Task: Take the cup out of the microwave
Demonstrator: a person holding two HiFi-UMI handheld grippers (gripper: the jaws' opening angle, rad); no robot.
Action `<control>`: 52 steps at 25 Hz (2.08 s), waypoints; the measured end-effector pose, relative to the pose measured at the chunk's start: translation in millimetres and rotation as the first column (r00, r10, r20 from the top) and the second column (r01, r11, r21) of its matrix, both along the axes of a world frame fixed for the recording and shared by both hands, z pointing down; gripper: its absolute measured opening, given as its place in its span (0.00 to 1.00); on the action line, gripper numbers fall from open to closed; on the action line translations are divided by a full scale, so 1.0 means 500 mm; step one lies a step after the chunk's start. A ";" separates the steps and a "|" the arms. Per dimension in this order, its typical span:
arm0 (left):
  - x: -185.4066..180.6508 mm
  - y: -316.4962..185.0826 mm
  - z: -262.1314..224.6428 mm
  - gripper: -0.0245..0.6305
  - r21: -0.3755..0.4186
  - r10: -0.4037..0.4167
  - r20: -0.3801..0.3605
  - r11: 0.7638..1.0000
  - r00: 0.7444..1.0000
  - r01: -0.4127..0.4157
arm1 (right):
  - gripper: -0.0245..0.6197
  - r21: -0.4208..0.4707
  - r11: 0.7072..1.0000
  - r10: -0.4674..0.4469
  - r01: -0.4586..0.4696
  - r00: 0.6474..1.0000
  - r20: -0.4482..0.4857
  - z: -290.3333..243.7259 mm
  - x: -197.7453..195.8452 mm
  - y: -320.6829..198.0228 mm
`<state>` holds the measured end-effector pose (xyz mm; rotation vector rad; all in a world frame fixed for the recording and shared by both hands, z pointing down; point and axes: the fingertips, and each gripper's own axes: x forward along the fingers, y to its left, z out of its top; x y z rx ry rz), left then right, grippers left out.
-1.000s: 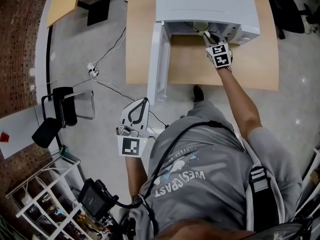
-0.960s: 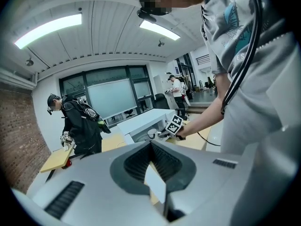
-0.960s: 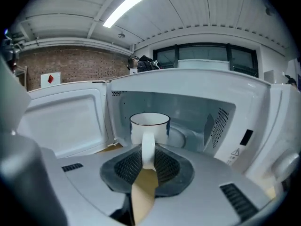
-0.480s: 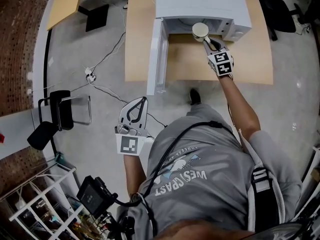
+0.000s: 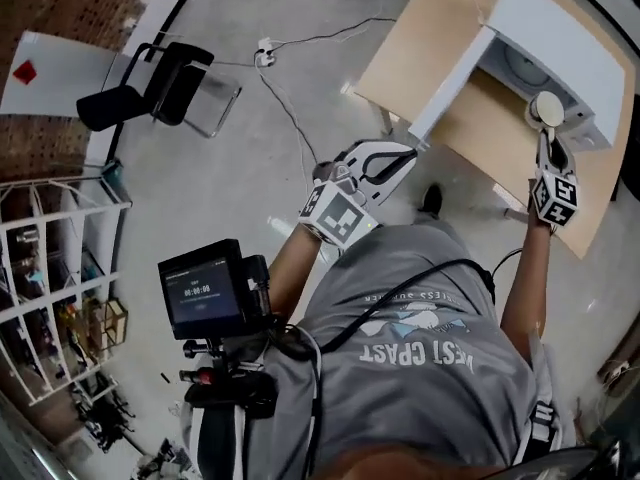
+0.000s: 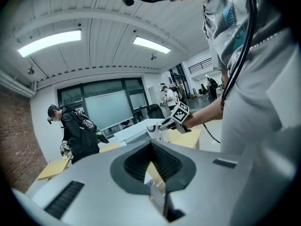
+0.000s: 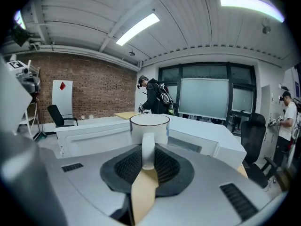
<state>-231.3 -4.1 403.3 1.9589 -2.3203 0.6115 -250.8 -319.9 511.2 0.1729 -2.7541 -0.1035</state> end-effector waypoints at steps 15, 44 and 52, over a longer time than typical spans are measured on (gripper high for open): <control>0.078 0.192 0.055 0.10 0.036 0.063 0.060 0.997 0.996 -0.065 | 0.14 0.015 1.000 -0.013 0.011 0.986 0.168 -0.138 0.129 0.239; 0.230 0.182 0.038 0.10 0.189 0.345 0.067 0.917 0.936 -0.351 | 0.14 -0.005 0.980 0.192 -0.198 0.947 0.259 -0.331 0.554 0.348; 0.241 0.053 0.040 0.10 0.188 0.372 0.005 0.911 0.928 -0.367 | 0.14 -0.026 0.957 0.285 -0.288 0.924 0.256 -0.344 0.659 0.252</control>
